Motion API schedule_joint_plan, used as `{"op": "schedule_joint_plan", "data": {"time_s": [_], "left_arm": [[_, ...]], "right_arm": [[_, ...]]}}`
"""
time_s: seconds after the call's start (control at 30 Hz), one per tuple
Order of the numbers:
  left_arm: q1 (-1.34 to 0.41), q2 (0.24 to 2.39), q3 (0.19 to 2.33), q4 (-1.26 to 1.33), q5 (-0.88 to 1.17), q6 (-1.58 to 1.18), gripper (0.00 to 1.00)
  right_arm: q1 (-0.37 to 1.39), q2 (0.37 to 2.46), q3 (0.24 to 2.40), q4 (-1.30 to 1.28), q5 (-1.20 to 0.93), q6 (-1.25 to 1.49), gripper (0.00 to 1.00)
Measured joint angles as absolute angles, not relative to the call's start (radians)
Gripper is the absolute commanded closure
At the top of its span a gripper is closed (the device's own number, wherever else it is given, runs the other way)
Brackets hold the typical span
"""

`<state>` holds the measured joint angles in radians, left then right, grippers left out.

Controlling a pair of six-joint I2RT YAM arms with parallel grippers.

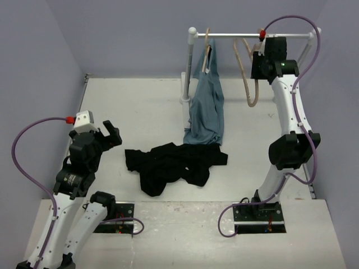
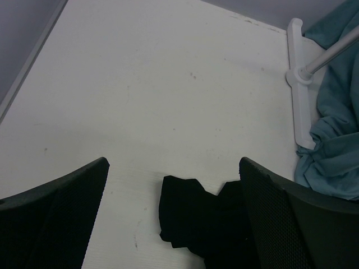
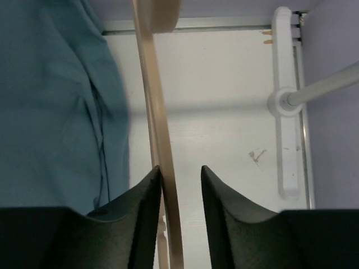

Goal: Place the t-shirt on the hanger
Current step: Pick up the hanger from the clothesline.

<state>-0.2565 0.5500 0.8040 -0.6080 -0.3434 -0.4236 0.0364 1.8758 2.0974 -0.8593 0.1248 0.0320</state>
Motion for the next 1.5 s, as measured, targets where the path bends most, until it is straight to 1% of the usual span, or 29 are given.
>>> {"op": "schedule_joint_plan", "data": {"time_s": [0.1, 0.43, 0.77, 1.07, 1.17, 1.3, 1.5], "left_arm": [[-0.257, 0.55, 0.804, -0.608, -0.343, -0.423, 0.0], [-0.257, 0.552, 0.804, -0.608, -0.342, -0.422, 0.0], [-0.257, 0.56, 0.804, -0.608, -0.341, -0.422, 0.0], [-0.257, 0.578, 0.804, -0.608, -0.34, -0.422, 0.0], [-0.257, 0.583, 0.804, -0.608, -0.34, -0.422, 0.0], [-0.257, 0.603, 0.804, -0.608, -0.339, -0.423, 0.0], [-0.257, 0.702, 0.83, -0.646, -0.251, -0.464, 0.0]], "right_arm": [[0.029, 1.867, 2.062, -0.852, 0.07, 0.042, 0.76], [0.011, 1.858, 1.966, -0.824, -0.025, 0.071, 1.0], [0.011, 1.815, 1.934, -0.811, -0.046, 0.104, 1.0], [0.011, 1.737, 1.934, -0.8, -0.044, 0.116, 1.0], [0.011, 1.692, 1.902, -0.799, -0.039, 0.131, 1.0], [0.011, 1.56, 1.746, -0.793, -0.026, 0.15, 1.0], [0.039, 1.253, 1.41, -0.826, -0.021, 0.179, 1.0]]}}
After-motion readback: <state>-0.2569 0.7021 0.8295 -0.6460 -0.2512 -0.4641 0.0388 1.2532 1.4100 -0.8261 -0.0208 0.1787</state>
